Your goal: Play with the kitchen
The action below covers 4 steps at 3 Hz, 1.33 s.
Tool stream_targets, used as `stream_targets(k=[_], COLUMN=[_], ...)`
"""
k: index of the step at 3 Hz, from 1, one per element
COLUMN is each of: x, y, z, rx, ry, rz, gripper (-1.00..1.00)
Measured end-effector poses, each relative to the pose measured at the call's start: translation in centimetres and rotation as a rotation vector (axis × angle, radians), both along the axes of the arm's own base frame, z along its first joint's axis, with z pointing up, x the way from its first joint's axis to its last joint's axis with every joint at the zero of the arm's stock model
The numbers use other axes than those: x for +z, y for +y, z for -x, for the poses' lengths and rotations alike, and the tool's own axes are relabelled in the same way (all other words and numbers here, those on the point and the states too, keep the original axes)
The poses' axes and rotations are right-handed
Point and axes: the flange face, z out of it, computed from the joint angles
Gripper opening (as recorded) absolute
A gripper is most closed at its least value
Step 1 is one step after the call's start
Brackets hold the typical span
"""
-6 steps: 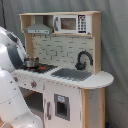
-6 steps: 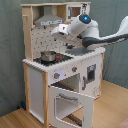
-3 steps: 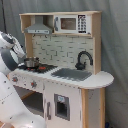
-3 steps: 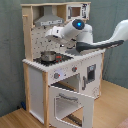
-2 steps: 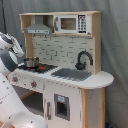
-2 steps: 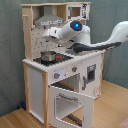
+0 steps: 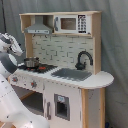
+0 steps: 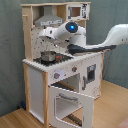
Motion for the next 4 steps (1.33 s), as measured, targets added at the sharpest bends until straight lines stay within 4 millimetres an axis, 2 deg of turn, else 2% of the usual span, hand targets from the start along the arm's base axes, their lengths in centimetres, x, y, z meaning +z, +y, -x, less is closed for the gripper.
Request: stream_targets(k=[1,2,4], x=[0.5,1.7,2.4], y=[1.1,1.9,2.1], z=[0.0,0.7,2.7], rx=[-0.006,-0.021,-0.104], ry=[-0.01,0.005,0.136], rz=[-0.001,-0.017,-0.068], gripper=[1.0,1.0,1.0])
